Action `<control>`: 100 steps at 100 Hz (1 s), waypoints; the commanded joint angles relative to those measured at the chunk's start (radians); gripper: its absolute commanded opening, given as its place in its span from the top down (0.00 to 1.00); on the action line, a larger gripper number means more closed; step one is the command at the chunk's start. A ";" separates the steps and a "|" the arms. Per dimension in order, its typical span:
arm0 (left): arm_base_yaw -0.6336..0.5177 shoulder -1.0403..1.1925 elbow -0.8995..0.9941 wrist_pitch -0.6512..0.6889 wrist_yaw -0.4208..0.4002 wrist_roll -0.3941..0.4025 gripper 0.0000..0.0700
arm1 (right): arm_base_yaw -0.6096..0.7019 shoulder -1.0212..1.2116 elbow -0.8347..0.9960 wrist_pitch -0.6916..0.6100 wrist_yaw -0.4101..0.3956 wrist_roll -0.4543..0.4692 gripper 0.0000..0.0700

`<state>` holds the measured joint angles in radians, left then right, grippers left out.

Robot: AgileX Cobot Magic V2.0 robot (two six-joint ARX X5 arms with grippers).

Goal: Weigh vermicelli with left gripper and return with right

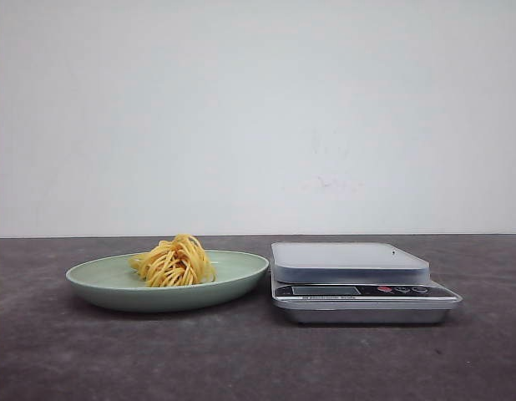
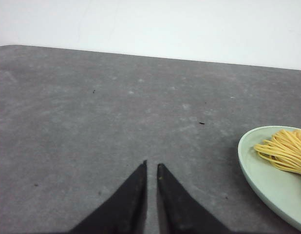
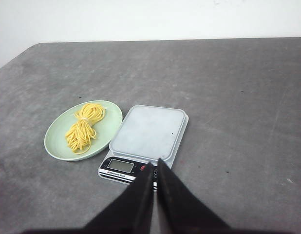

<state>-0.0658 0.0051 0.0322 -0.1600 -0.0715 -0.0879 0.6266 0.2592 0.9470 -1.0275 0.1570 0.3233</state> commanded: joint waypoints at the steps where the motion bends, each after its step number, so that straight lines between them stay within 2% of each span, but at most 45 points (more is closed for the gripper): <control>1: 0.001 -0.002 -0.019 0.000 0.006 0.018 1.00 | 0.004 -0.001 0.012 0.010 0.001 0.016 1.00; 100: 0.000 -0.001 -0.018 -0.027 0.013 -0.003 1.00 | 0.004 -0.001 0.012 0.010 0.001 0.016 1.00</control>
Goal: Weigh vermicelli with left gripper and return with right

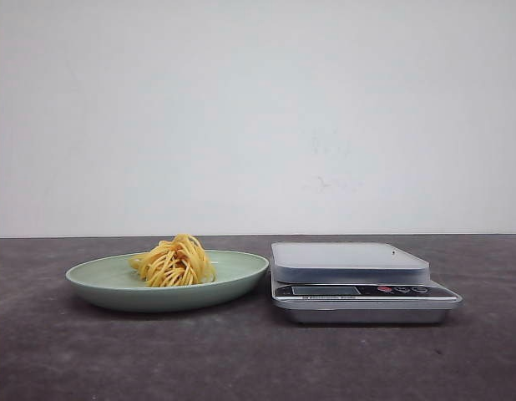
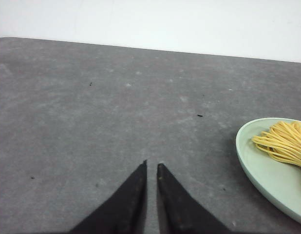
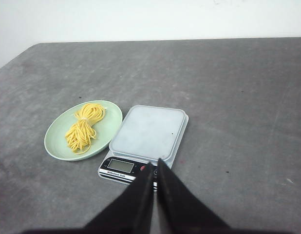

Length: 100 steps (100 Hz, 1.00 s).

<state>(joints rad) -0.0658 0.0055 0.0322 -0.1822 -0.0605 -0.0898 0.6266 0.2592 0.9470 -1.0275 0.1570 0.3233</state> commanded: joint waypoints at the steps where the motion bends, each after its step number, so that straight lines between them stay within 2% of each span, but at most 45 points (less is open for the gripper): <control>1: 0.000 -0.001 -0.018 -0.005 0.001 -0.001 1.00 | 0.004 -0.001 0.012 0.010 0.001 0.016 1.00; 13: 0.000 -0.001 -0.018 -0.005 0.001 -0.001 1.00 | 0.004 -0.001 0.012 0.022 0.006 0.003 1.00; 19: 0.000 -0.001 -0.018 -0.005 0.002 -0.001 1.00 | -0.024 -0.010 0.012 0.059 0.050 -0.037 1.00; 26: 0.000 -0.001 -0.018 -0.005 0.001 -0.001 1.00 | -0.089 -0.017 0.004 0.113 0.082 -0.084 1.00; 41: 0.000 -0.001 -0.018 -0.005 0.002 -0.001 1.00 | -0.291 -0.065 -0.131 0.302 0.074 -0.176 1.00; 47: 0.000 -0.001 -0.018 -0.005 0.002 -0.001 1.00 | -0.369 -0.093 -0.231 0.409 0.045 -0.200 1.00; 59: 0.000 -0.001 -0.018 -0.005 0.001 -0.001 1.00 | -0.515 -0.147 -0.455 0.636 -0.072 -0.224 1.00; 70: 0.000 -0.001 -0.018 -0.005 0.001 -0.001 1.00 | -0.609 -0.180 -0.615 0.759 -0.149 -0.223 1.00; 100: 0.000 -0.001 -0.018 -0.005 0.001 -0.001 1.00 | -0.673 -0.216 -0.836 0.893 -0.131 -0.276 1.00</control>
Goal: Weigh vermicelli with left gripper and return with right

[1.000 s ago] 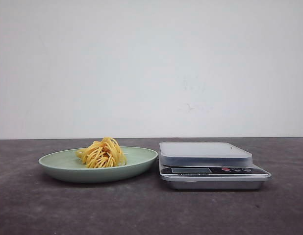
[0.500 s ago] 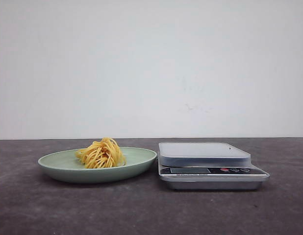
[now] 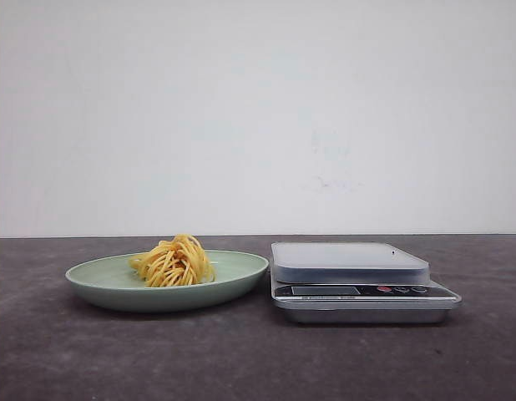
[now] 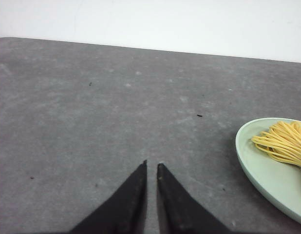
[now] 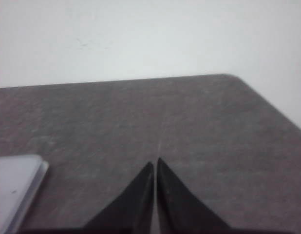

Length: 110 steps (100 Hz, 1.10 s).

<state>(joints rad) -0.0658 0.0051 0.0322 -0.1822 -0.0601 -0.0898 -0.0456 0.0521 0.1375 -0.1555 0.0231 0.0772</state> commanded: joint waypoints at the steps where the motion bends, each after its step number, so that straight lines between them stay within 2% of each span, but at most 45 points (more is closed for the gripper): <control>1: 0.000 -0.001 -0.018 -0.005 0.001 -0.001 1.00 | -0.001 -0.010 -0.032 0.024 0.003 -0.031 1.00; 24: 0.000 -0.001 -0.018 -0.005 0.001 -0.001 1.00 | -0.001 -0.048 -0.125 0.056 0.003 -0.037 1.00; 54: 0.000 -0.001 -0.018 -0.005 0.001 -0.001 1.00 | -0.003 -0.048 -0.125 -0.027 -0.003 -0.063 1.00; 68: 0.000 -0.001 -0.018 -0.005 0.001 -0.001 1.00 | -0.003 -0.048 -0.125 -0.024 -0.034 -0.066 1.00; 110: 0.000 -0.001 -0.018 -0.005 0.001 -0.001 1.00 | -0.003 -0.048 -0.125 -0.002 -0.026 -0.066 1.00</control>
